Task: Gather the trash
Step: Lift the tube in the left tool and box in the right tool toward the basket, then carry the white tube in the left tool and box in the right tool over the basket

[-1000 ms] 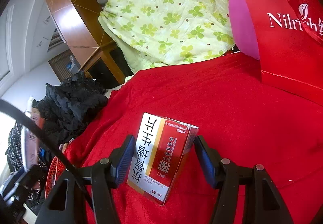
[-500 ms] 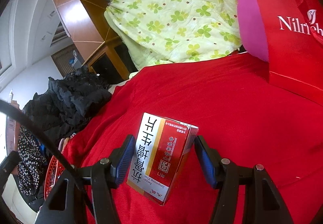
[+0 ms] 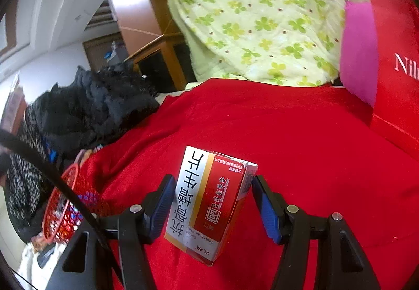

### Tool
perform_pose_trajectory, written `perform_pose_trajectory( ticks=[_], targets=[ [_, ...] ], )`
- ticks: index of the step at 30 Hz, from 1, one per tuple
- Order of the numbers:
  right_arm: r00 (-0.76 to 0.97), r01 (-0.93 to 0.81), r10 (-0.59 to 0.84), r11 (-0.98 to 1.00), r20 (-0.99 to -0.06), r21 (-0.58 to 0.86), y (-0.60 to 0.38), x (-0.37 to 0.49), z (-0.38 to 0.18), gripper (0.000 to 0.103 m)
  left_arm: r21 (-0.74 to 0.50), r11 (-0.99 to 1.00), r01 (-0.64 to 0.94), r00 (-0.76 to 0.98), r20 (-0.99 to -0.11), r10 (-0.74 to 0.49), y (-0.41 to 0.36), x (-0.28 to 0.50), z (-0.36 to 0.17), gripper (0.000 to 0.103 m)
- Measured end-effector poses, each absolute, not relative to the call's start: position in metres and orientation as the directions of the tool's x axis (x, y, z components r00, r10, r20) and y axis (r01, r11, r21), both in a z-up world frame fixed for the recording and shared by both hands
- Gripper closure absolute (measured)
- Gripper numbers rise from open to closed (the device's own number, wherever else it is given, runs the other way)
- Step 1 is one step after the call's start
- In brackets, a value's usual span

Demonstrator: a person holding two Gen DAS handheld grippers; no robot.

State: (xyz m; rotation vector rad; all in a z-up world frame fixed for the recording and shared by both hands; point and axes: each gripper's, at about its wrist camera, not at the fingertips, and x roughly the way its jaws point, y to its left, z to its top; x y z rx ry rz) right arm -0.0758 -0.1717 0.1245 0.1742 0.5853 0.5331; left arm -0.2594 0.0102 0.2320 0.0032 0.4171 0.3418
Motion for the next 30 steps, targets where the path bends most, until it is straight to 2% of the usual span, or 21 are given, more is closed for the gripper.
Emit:
perform_pose_trajectory(
  ticks=[7,16,30],
  targets=[
    [0.677,-0.462,0.54,0.841,-0.5,0.282,-0.157,-0.088,0.118,0.039,0.048,0.931,-0.361,0.851,-0.39,0.351,0.035,-0.276,0.234,0.056],
    [0.649,-0.459,0.566,0.824,-0.508,0.333,-0.151,-0.1,0.111,0.039,0.03,0.921,-0.388,0.844,-0.389,0.368,0.056,-0.292,0.234,0.056],
    [0.642,-0.469,0.585,0.811,-0.495,0.35,-0.152,-0.139,0.109,0.039,0.006,0.935,-0.355,0.854,-0.404,0.327,0.056,-0.307,0.229,0.056]
  ],
)
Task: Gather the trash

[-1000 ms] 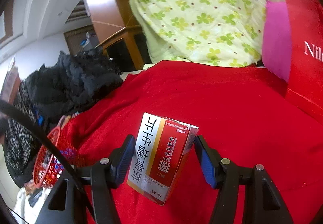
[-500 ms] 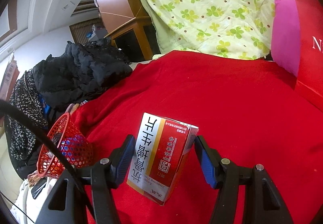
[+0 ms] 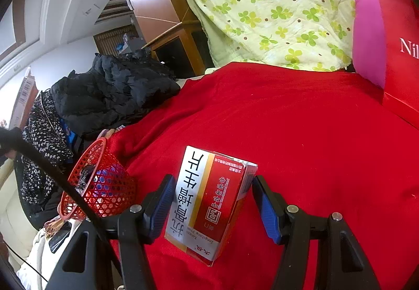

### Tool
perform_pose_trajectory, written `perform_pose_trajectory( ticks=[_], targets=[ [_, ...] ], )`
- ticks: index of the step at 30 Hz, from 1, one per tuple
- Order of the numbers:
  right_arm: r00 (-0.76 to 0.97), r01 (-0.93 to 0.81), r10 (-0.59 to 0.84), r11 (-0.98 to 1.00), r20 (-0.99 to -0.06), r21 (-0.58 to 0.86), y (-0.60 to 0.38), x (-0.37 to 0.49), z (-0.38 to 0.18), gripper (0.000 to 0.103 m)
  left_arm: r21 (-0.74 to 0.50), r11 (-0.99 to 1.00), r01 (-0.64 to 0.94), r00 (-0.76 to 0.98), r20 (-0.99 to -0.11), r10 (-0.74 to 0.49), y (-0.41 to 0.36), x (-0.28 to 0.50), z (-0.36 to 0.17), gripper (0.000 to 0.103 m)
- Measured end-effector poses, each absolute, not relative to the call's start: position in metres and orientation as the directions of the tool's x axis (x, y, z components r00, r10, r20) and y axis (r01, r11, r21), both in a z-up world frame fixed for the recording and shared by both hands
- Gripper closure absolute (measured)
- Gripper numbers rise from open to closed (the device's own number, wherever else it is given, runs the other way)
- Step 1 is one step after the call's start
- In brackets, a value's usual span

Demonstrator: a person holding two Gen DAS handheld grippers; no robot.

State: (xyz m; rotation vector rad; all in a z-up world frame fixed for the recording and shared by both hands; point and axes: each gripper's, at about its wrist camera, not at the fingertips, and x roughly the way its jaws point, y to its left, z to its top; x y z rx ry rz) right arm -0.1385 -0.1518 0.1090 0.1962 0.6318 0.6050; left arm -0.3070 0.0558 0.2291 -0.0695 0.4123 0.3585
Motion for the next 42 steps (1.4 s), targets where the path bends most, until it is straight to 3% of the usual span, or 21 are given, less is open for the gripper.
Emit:
perform_pose_trajectory(
  ticks=[9,20,24,27,29,31,33,36,39,42],
  targets=[
    [0.689,-0.392,0.527,0.848,-0.498,0.356,-0.178,-0.133,0.113,0.039,0.034,0.957,-0.289,0.841,-0.468,0.27,0.04,-0.283,0.2,0.056],
    [0.641,-0.16,0.384,0.914,-0.664,0.373,-0.223,-0.078,0.081,0.038,-0.128,0.989,-0.069,0.61,-0.79,-0.059,0.015,-0.135,0.076,0.056],
    [0.561,-0.062,0.424,0.878,-0.711,0.475,-0.242,-0.05,0.059,0.038,-0.161,0.987,-0.02,0.567,-0.815,-0.122,-0.001,-0.105,0.053,0.056],
    [0.559,-0.048,0.472,0.84,-0.682,0.541,-0.255,-0.039,0.062,0.037,-0.199,0.98,0.017,0.558,-0.811,-0.174,-0.01,-0.1,0.051,0.055],
    [0.603,-0.072,0.502,0.808,-0.62,0.585,-0.27,-0.037,0.072,0.034,-0.235,0.971,0.05,0.56,-0.798,-0.222,-0.01,-0.101,0.056,0.046],
    [0.645,-0.085,0.509,0.788,-0.57,0.609,-0.285,-0.035,0.081,0.022,-0.261,0.962,0.077,0.589,-0.767,-0.255,-0.004,-0.104,0.068,0.033],
    [0.696,-0.066,0.465,0.801,-0.548,0.595,-0.303,-0.03,0.089,0.021,-0.257,0.963,0.079,0.627,-0.738,-0.249,0.006,-0.106,0.08,0.029],
    [0.769,0.023,0.312,0.859,-0.558,0.512,-0.327,-0.016,0.093,0.021,-0.171,0.985,-0.007,0.693,-0.711,-0.118,0.029,-0.098,0.092,0.029],
    [0.807,0.109,0.099,0.944,-0.582,0.312,-0.336,0.007,0.089,0.021,-0.092,0.989,-0.12,0.721,-0.693,0.023,0.054,-0.082,0.085,0.026],
    [0.78,0.11,0.035,0.975,-0.625,0.192,-0.339,0.034,0.067,0.021,-0.035,0.981,-0.193,0.71,-0.695,0.116,0.07,-0.06,0.063,0.026]
  ],
)
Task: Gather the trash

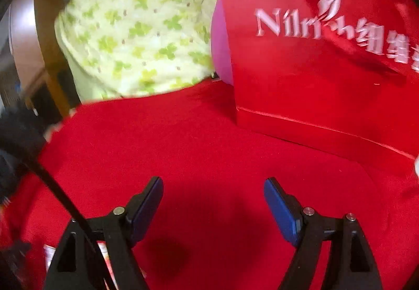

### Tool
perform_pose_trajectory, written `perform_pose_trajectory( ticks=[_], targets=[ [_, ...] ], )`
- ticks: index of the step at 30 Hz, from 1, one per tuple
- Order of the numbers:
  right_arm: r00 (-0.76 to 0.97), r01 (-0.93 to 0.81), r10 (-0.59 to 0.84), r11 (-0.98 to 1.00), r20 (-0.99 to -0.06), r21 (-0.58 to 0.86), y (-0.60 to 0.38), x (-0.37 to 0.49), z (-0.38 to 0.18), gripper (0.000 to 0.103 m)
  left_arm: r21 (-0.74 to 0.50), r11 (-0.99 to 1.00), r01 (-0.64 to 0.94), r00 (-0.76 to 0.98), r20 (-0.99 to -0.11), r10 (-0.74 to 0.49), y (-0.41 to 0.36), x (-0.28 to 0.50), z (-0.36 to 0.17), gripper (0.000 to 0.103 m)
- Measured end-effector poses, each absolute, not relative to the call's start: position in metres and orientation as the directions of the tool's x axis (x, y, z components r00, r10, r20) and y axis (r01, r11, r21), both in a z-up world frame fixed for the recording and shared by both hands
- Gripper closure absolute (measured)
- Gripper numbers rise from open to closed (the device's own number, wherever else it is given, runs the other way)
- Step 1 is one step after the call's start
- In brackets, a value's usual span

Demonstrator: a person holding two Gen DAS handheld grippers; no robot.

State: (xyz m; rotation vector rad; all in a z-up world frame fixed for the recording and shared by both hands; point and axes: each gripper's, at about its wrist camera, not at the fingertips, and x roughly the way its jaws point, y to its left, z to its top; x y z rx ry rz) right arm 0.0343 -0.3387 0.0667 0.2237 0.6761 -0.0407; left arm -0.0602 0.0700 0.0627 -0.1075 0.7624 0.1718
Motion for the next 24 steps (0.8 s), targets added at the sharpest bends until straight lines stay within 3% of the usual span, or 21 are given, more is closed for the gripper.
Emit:
perform_pose_trajectory(
  ticks=[5,10,17,22,24],
  targets=[
    [0.589,0.107,-0.016,0.992,-0.808,0.059,-0.334,0.072,0.004,0.02,-0.019,0.979,-0.204,0.684,-0.718,0.129,0.085,-0.036,0.023,0.023],
    [0.581,0.166,-0.081,0.986,-0.81,0.02,-0.342,0.071,0.007,0.001,0.087,0.971,-0.224,0.64,-0.738,0.213,0.076,-0.032,0.015,0.002],
    [0.604,0.156,-0.041,0.985,-0.796,0.068,-0.352,0.059,0.012,0.001,0.213,0.934,-0.287,0.626,-0.696,0.352,0.058,-0.031,0.013,0.0],
    [0.604,0.156,-0.046,0.986,-0.796,0.061,-0.351,0.053,0.011,0.001,0.019,0.964,-0.265,0.64,-0.744,0.191,0.089,-0.026,0.008,0.0],
    [0.603,0.156,-0.05,0.986,-0.796,0.056,-0.353,0.051,0.009,0.001,0.0,0.968,-0.249,0.66,-0.731,0.17,0.088,-0.032,0.008,0.0]
  ],
)
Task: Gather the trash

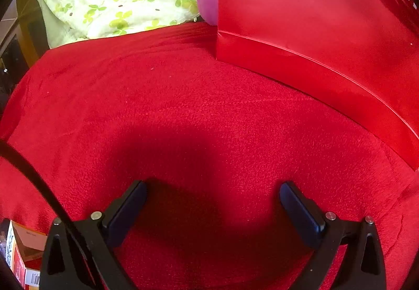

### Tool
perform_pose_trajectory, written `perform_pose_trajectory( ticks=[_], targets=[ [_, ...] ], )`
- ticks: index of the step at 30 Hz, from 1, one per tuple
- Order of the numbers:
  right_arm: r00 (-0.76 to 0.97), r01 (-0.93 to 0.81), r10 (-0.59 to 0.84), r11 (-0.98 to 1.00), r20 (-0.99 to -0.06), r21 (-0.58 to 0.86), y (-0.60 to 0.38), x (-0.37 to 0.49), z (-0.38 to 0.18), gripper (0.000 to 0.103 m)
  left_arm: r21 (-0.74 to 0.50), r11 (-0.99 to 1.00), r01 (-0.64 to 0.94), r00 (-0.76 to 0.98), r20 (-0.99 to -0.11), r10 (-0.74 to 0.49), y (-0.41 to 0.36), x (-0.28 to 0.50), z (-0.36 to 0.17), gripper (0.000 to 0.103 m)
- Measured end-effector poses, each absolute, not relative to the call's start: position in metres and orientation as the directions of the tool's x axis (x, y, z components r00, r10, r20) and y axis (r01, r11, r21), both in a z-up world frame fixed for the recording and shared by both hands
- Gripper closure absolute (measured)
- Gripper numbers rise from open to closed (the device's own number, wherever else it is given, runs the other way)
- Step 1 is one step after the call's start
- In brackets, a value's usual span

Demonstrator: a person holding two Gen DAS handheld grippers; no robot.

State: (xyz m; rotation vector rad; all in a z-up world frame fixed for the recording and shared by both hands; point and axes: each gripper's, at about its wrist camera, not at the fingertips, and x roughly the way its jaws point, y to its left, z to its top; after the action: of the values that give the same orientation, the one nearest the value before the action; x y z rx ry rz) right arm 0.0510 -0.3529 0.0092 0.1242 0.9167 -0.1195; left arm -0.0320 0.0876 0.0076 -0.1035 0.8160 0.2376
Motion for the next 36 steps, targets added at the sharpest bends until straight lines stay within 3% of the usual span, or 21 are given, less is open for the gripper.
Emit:
perform_pose_trajectory(
  ticks=[36],
  targets=[
    [0.616,0.119,-0.008,0.989,-0.788,0.083,-0.342,0.068,0.001,0.001,0.023,0.974,-0.227,0.67,-0.722,0.173,0.083,-0.037,0.006,0.0]
  ],
)
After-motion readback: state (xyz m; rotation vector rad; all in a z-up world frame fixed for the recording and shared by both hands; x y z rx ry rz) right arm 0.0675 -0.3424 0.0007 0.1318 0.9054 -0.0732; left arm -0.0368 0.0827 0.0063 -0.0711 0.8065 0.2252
